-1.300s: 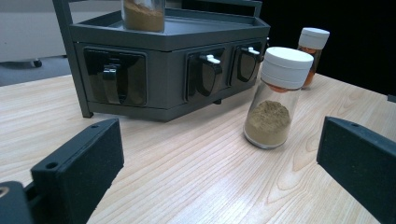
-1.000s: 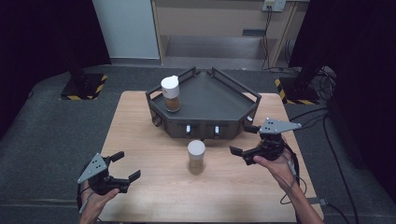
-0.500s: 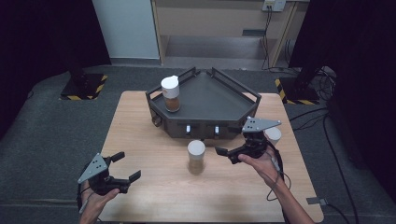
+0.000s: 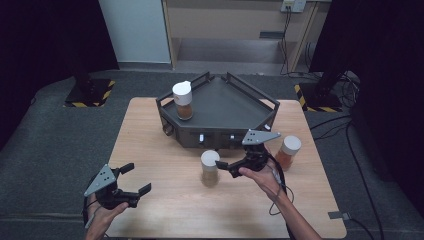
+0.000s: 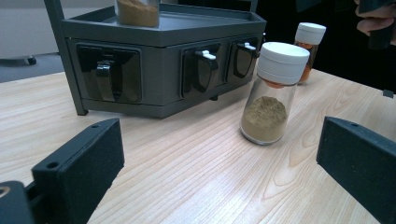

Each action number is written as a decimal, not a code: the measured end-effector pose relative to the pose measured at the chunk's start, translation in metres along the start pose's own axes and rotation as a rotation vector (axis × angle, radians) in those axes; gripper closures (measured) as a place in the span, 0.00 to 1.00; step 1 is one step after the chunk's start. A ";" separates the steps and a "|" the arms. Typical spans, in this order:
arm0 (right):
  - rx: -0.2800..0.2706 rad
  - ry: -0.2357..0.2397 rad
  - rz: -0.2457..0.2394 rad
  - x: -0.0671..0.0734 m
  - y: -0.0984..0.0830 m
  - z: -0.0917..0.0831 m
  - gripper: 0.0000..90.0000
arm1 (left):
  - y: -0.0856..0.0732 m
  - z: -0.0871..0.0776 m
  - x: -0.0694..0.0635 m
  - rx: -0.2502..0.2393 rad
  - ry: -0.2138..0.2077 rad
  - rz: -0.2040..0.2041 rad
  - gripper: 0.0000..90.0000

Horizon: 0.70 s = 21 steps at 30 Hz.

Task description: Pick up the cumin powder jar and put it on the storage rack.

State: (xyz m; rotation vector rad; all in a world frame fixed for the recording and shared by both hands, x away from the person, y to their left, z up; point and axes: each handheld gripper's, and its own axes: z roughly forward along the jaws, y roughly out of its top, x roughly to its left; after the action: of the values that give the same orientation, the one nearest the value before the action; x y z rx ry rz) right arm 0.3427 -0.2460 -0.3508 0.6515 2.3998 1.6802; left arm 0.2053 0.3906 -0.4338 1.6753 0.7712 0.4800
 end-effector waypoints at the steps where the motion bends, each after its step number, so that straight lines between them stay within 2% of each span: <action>1: 0.002 0.000 -0.001 0.001 0.000 0.003 0.07 | 0.000 0.000 0.000 0.000 0.000 0.000 0.00; 12: 0.028 0.002 0.005 0.001 -0.012 0.025 0.08 | 0.000 0.001 0.000 0.005 -0.005 0.003 0.00; 16: 0.061 -0.014 -0.026 0.006 -0.015 0.037 0.09 | 0.000 0.001 0.000 0.004 -0.005 0.003 0.00; 21: 0.070 -0.009 -0.012 0.004 -0.017 0.047 0.10 | 0.001 0.001 0.000 0.008 -0.006 0.006 0.00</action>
State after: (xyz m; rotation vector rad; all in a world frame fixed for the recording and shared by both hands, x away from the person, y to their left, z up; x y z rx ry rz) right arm 0.3510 -0.2090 -0.3834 0.6510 2.4609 1.5920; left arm 0.2061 0.3897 -0.4330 1.6857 0.7646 0.4759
